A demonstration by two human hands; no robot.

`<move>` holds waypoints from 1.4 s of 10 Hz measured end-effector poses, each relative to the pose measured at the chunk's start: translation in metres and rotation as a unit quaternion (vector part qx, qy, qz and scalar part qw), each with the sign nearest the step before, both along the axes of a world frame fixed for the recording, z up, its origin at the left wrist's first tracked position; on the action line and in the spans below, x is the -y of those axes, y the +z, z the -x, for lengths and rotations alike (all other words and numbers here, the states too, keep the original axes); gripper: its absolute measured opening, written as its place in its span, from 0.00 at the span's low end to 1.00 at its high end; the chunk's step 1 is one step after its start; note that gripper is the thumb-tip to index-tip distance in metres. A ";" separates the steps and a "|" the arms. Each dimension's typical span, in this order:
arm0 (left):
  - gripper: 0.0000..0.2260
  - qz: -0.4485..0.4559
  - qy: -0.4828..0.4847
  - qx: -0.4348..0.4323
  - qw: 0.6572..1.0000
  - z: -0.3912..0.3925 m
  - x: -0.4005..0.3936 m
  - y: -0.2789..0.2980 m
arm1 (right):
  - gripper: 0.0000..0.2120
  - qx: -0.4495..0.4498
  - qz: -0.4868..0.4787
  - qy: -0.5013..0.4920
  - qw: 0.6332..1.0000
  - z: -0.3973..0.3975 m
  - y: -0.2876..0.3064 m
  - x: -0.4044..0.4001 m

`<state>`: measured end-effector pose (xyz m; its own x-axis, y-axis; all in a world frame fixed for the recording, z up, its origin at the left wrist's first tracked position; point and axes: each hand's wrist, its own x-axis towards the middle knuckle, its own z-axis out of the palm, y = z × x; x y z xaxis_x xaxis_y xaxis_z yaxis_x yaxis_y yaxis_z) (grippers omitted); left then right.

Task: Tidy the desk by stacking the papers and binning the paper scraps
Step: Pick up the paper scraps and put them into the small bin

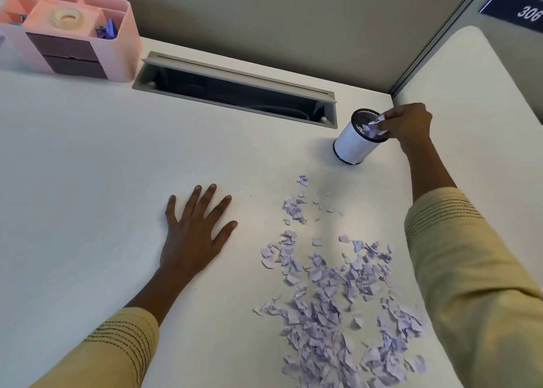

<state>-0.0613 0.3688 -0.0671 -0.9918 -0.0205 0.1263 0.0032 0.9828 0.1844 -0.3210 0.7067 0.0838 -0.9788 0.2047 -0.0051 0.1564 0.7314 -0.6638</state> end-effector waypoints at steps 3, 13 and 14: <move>0.26 -0.003 -0.002 0.006 1.000 0.000 0.000 0.000 | 0.08 -0.093 -0.001 0.041 0.995 -0.037 0.012 0.011; 0.25 -0.006 -0.003 0.013 1.000 0.000 0.001 0.000 | 0.06 0.088 0.050 0.162 0.982 -0.133 -0.057 0.067; 0.26 -0.006 -0.005 0.015 1.000 0.000 0.001 0.000 | 0.07 0.032 0.104 0.096 0.989 -0.100 -0.029 0.047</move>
<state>-0.0614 0.3681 -0.0666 -0.9952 -0.0120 0.0968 0.0074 0.9804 0.1969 -0.2207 0.6595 0.0547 -0.9958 0.0034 -0.0914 0.0751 0.6002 -0.7963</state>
